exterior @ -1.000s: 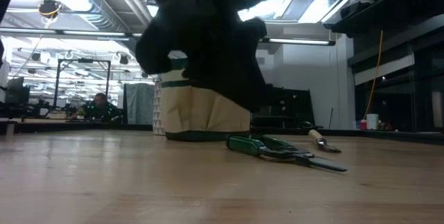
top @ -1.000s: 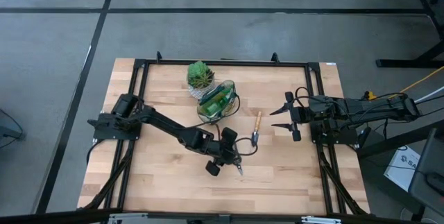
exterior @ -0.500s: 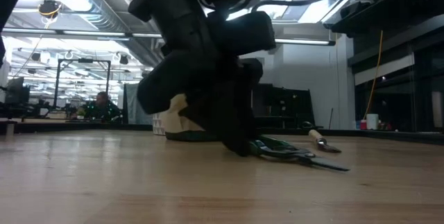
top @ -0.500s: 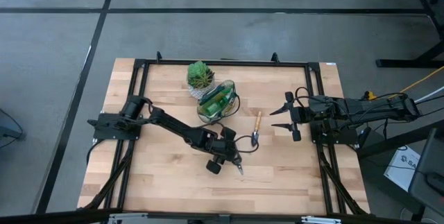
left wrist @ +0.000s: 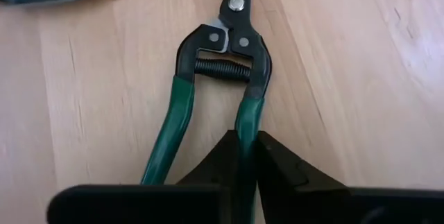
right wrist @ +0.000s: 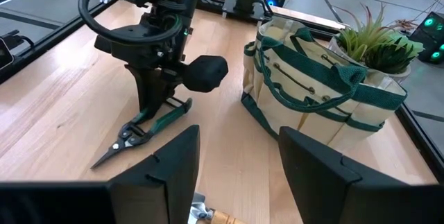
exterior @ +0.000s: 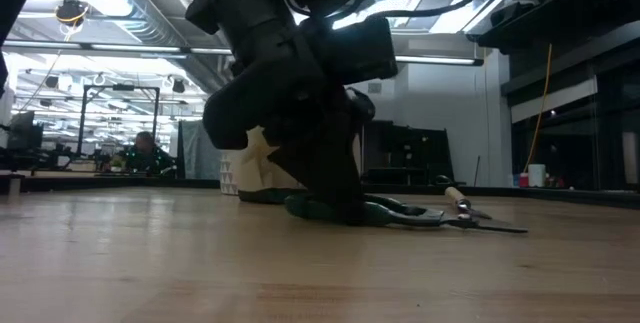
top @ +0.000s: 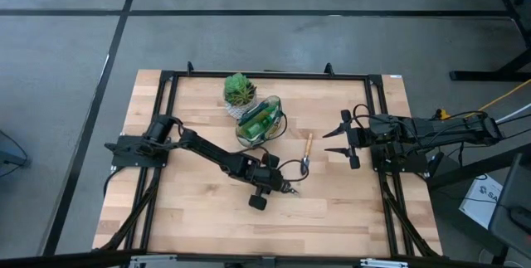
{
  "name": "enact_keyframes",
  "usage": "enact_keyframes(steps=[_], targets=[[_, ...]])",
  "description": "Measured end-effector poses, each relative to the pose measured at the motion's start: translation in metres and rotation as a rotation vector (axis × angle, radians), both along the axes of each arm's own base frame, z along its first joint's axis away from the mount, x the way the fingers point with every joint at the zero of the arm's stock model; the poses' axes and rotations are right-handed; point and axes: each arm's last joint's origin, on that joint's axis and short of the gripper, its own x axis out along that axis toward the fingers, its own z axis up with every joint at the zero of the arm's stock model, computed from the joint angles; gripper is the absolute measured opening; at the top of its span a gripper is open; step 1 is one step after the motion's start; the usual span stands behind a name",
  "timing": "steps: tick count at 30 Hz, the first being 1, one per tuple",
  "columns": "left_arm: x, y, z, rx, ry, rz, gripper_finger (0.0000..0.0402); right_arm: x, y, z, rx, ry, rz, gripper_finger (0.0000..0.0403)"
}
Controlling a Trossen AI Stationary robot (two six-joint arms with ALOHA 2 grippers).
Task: Pick & Place Garden tools in Gardening bag
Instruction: Put the green fruit pruner into the white gardening bag
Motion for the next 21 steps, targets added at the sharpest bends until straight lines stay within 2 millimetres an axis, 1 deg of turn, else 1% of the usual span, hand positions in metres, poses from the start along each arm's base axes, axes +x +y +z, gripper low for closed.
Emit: enact_keyframes(steps=[6,10,14,17,21], targets=[[-0.002,-0.007,0.002,0.001,-0.017,0.041,0.0030,0.000,0.000,0.000,0.000,0.000,0.000,0.0201],[-0.007,-0.011,0.011,0.048,-0.031,0.058,0.0033,0.000,0.000,0.000,0.000,0.000,0.000,0.0201],[-0.009,-0.012,0.034,0.103,-0.110,0.058,0.0025,0.000,0.000,0.000,0.000,0.000,0.000,0.0201],[-0.011,-0.007,0.046,0.147,-0.144,0.075,0.0026,0.000,0.000,0.000,0.000,0.000,0.000,0.0201],[-0.013,0.001,0.073,0.203,-0.228,0.103,0.0029,0.000,0.000,0.000,0.000,0.000,0.000,0.0201]])
